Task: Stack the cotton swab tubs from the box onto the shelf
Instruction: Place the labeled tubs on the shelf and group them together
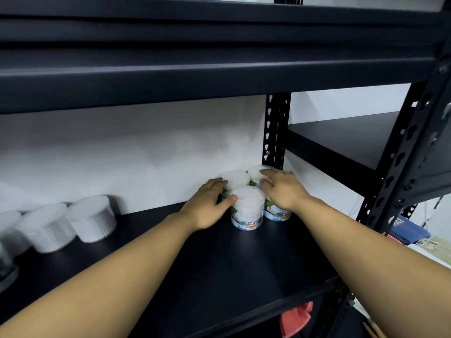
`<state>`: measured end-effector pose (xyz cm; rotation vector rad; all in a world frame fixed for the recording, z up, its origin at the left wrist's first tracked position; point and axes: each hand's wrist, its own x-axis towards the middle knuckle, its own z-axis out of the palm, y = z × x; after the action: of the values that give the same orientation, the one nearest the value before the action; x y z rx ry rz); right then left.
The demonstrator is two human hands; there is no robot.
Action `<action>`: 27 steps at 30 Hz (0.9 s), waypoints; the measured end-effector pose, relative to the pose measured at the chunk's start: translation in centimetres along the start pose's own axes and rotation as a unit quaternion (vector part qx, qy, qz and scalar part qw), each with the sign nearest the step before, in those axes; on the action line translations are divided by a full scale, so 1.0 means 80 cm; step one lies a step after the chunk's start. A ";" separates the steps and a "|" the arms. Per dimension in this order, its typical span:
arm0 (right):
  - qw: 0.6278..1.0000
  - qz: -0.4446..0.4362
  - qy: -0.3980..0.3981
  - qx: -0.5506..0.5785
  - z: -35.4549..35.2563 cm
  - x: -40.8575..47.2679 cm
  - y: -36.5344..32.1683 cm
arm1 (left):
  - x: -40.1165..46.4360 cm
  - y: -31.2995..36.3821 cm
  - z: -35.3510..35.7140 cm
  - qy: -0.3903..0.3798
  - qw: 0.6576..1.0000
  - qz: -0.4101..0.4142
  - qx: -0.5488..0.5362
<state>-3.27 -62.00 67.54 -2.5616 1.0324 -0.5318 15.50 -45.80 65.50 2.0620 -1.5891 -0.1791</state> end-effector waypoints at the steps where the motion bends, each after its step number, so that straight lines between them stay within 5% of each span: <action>1: 1.000 -0.011 0.014 0.017 0.001 -0.004 -0.008 | -0.009 -0.003 -0.004 0.008 1.000 0.003 0.004; 13: 0.985 -0.154 -0.062 0.038 0.090 -0.045 -0.205 | -0.170 -0.111 -0.118 0.052 0.985 -0.119 0.117; 27: 0.924 -0.310 -0.201 0.098 0.220 -0.109 -0.478 | -0.429 -0.223 -0.250 0.140 0.938 -0.253 0.192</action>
<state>21.43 -26.81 66.62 -2.6182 0.0117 -0.2116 28.75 -4.38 66.84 2.6297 -0.9527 0.2601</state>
